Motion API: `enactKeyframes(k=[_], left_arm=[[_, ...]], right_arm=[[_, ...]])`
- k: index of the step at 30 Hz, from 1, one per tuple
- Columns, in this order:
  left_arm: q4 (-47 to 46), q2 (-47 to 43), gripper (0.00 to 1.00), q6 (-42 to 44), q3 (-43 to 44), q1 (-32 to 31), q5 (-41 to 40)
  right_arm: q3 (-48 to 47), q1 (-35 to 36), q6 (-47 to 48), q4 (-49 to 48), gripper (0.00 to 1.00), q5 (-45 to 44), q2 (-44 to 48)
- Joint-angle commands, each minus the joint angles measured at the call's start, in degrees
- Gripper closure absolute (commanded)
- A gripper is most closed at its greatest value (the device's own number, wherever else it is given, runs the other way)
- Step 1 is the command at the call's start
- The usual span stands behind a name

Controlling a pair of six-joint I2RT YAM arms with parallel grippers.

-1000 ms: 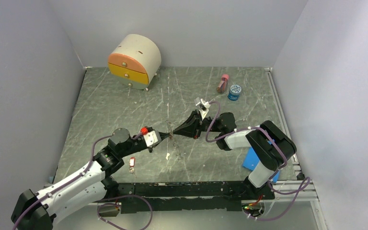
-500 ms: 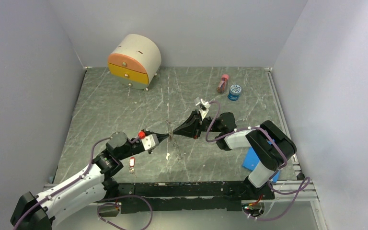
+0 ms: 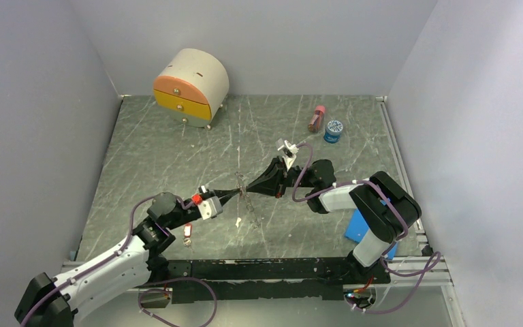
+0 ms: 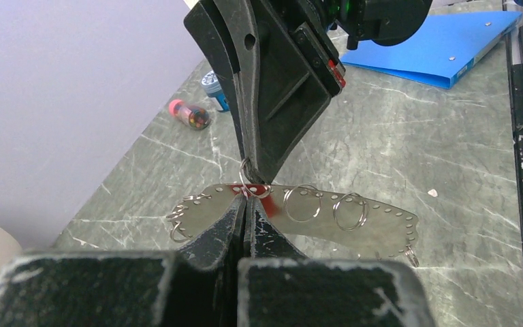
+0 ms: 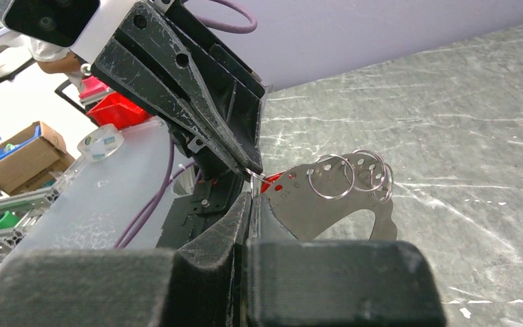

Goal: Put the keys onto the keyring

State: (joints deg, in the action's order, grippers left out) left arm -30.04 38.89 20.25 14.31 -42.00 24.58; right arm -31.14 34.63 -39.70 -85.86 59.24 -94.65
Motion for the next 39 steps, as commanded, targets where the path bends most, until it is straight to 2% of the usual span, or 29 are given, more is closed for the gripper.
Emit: enactKeyframes(k=[1,39], left_arm=[[-5.23,1.03,0.98,1.68,0.63,-0.21,0.87],[-5.51,3.38,0.98,0.73,-0.31,-0.24,3.77]], right_arm=[[-2.02,-0.06,-0.81,-12.31,1.00,0.87,2.08],[-2.39,0.11,0.02,-12.31,1.00,2.53,3.07]])
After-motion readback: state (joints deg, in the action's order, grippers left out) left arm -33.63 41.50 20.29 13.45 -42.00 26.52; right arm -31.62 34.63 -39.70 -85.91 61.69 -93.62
